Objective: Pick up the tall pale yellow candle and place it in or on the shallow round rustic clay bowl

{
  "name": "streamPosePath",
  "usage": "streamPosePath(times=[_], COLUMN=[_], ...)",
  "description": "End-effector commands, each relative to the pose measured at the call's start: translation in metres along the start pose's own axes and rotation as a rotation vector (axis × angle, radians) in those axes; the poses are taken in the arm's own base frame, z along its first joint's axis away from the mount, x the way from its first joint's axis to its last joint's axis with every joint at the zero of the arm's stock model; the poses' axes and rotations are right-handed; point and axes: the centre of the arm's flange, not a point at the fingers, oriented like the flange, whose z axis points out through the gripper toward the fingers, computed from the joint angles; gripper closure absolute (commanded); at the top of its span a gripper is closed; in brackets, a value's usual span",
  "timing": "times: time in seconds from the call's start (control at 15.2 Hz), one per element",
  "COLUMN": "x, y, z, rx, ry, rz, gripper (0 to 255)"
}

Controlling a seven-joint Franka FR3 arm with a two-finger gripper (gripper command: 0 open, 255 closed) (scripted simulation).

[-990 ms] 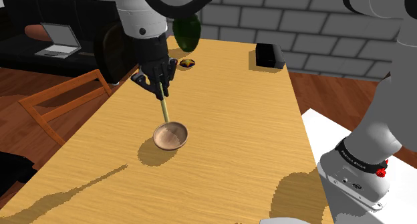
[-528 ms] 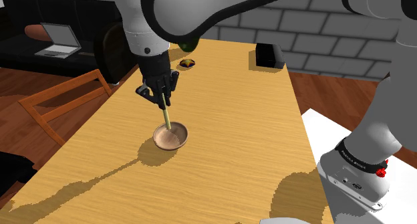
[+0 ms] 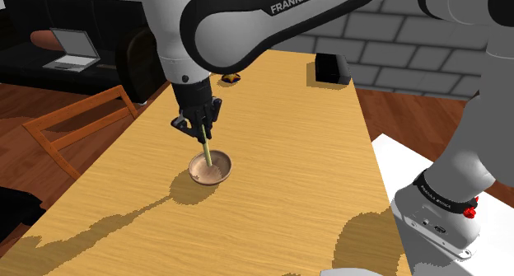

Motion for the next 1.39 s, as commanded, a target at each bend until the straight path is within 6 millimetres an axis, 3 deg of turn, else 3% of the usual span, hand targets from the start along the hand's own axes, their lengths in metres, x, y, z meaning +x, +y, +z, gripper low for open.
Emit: streamPosePath(times=[0.0,0.2,0.26,0.59,0.86,1.32], x=[0.000,0.000,0.000,0.000,0.000,0.000], y=[0.000,0.000,0.000,0.000,0.000,0.000], z=[0.000,0.000,0.000,0.000,-0.050,-0.050], rx=[0.000,0.000,0.000,0.000,0.000,0.000], ry=[0.000,0.000,0.000,0.000,0.000,0.000], rz=[0.000,0.000,0.000,0.000,0.000,0.000], gripper=[255,255,0,0,0,0])
